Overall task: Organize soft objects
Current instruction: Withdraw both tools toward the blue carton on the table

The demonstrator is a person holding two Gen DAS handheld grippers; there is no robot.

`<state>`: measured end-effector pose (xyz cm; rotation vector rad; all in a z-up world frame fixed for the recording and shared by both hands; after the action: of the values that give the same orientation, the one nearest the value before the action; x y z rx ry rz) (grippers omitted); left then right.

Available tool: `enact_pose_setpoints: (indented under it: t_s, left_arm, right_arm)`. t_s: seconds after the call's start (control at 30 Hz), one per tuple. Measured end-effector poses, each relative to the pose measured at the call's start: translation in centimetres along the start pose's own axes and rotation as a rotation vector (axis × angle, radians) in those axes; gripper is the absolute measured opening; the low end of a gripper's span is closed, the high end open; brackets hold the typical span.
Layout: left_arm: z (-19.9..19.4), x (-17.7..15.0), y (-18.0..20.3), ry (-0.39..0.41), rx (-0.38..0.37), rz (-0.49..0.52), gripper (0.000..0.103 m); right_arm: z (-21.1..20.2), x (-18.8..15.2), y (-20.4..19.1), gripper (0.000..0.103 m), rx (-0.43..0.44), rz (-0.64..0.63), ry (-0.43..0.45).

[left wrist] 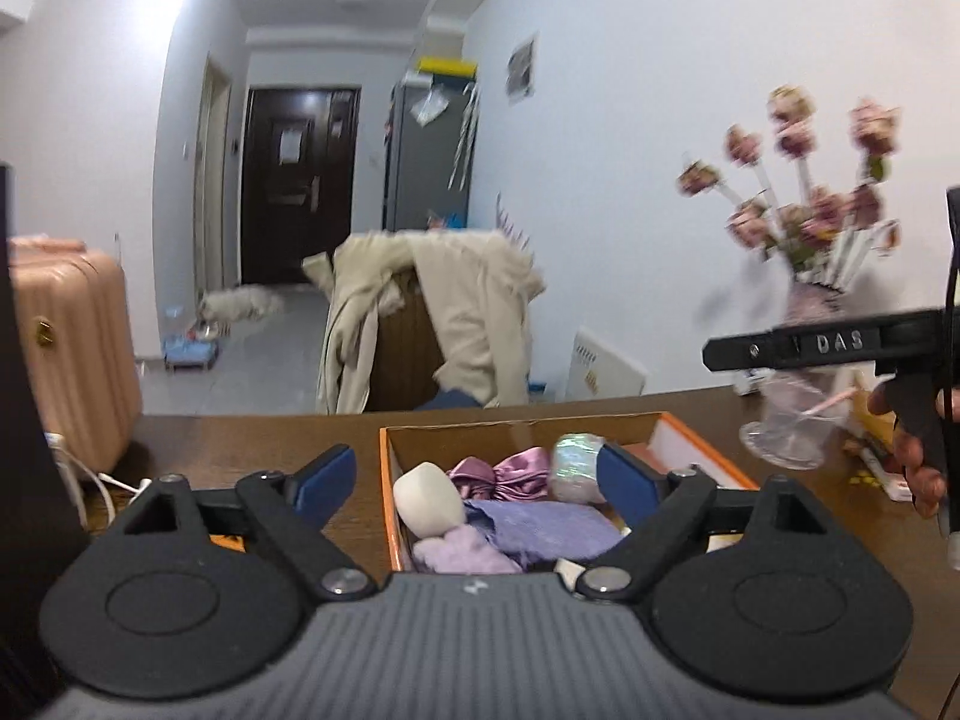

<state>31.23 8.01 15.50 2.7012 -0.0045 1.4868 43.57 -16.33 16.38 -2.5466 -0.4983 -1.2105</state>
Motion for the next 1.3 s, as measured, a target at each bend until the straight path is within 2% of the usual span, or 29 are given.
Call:
enact_pose_setpoints:
  t_s: [0.07, 0.2, 0.27, 0.3, 0.4, 0.5, 0.6, 0.73, 0.9, 1.1, 1.3]
  left_arm:
    - [-3.0, -1.6, 0.6, 0.045, 0.001, 0.014, 0.098]
    - [-7.7, -5.9, 1.6, 0.101, -0.008, 0.031, 0.1]
    - [-9.4, -8.6, 1.7, 0.116, -0.021, 0.019, 0.103]
    - [-9.9, -10.3, 1.7, 0.125, -0.027, 0.009, 0.103]
    - [-10.9, -14.6, 1.5, 0.098, -0.017, 0.003, 0.103]
    - [-11.6, -18.0, 1.3, 0.071, -0.021, -0.024, 0.103]
    - [-11.5, -19.8, 1.1, 0.04, -0.032, -0.047, 0.103]
    - [-11.5, -20.3, 1.3, 0.041, -0.019, -0.028, 0.103]
    - [-11.3, -20.0, 1.9, 0.045, -0.033, -0.013, 0.103]
    - [-9.5, -19.5, 2.6, 0.006, -0.046, -0.009, 0.103]
    - [-6.9, -18.0, 3.0, -0.028, -0.039, -0.005, 0.103]
  right_arm:
    - [-3.2, -2.5, -1.1, 0.081, -0.006, -0.023, 0.039]
    - [-8.6, -8.2, -3.6, 0.088, -0.009, -0.064, 0.124]
    - [-10.6, -11.7, -5.2, 0.089, -0.026, -0.096, 0.161]
    - [-11.5, -13.7, -6.0, 0.093, -0.037, -0.112, 0.18]
    - [-12.8, -19.4, -7.7, 0.098, -0.075, -0.113, 0.226]
    - [-12.9, -25.3, -9.0, 0.098, -0.124, -0.073, 0.232]
    - [-12.1, -29.2, -9.2, 0.098, -0.136, -0.009, 0.142]
    - [-12.5, -31.3, -9.5, 0.098, -0.126, 0.017, 0.126]
    - [-13.0, -31.3, -9.0, 0.098, -0.142, 0.046, 0.153]
    - [-11.9, -30.7, -8.1, 0.098, -0.13, 0.063, 0.124]
    - [-10.0, -28.4, -6.1, 0.097, -0.155, 0.122, 0.086]
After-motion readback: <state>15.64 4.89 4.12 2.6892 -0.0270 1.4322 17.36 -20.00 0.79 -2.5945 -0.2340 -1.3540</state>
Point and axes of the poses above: each gripper's, at about its wrist camera, not at the fingertips, and z roughly the way its jaws point, y to its right, x to its top, the point moved 1 cm from there along z, roughly the way its jaws point, and after that the axes turned 13 degrees about -y, right-handed, at the moved point
